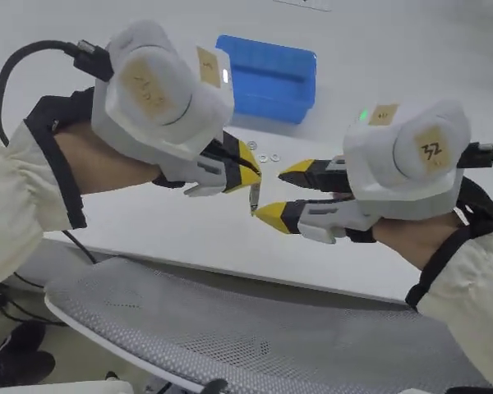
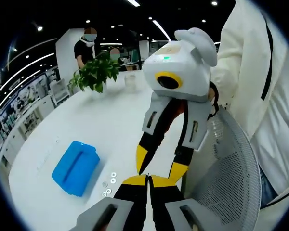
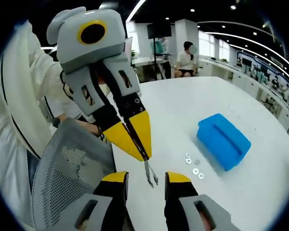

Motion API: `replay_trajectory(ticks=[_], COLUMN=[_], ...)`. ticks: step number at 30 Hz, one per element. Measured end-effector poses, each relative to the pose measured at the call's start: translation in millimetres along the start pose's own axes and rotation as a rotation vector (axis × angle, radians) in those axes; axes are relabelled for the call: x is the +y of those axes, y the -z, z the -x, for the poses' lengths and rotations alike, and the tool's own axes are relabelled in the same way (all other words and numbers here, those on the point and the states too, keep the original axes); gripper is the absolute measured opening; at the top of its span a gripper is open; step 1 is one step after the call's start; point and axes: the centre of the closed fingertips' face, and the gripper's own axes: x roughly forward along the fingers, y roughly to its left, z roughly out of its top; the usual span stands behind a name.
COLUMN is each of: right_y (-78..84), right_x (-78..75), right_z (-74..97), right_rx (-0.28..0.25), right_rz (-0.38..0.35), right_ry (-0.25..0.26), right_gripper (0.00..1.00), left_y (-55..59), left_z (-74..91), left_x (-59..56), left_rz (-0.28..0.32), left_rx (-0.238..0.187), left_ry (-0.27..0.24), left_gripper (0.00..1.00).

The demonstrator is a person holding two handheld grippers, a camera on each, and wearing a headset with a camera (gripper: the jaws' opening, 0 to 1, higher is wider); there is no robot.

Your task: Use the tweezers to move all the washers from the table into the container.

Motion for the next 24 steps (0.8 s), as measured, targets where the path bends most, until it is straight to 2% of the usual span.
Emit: replay_trajectory(ticks=[3, 5, 10, 16, 21, 24], right_y=[-9.9, -17.7, -24.9, -29.0, -33.1, -35.3], right_x=[3.6, 5.8, 8.7, 17.0, 21.1, 21.2], right_z=[-0.7, 0.4, 2.9, 6.2, 9.4, 10.3], right_rx=[-0.022, -0.052, -0.070, -0.073, -0.078, -0.082], right_rz=[0.046, 0.050, 0.073, 0.150, 0.194, 0.224], right_ry=[-0.027, -0.050, -0.090, -0.107, -0.104, -0.095], right_gripper=[0.19, 0.14, 0.12, 0.08, 0.10, 0.08], left_y=[-12.5, -18.2, -30.9, -35.1, -35.1, -35.1], left_z=[11.3, 17.5, 28.6, 33.0, 34.5, 34.5], left_x=[-3.9, -5.8, -11.7, -14.6, -16.7, -16.7], left_rz=[-0.026, -0.053, -0.087, -0.114, -0.148, -0.154], left_rx=[-0.018, -0.018, -0.026, -0.018, 0.011, 0.015], left_ry=[0.005, 0.008, 0.013, 0.020, 0.029, 0.031], left_gripper=[0.00, 0.00, 0.00, 0.00, 0.00, 0.00])
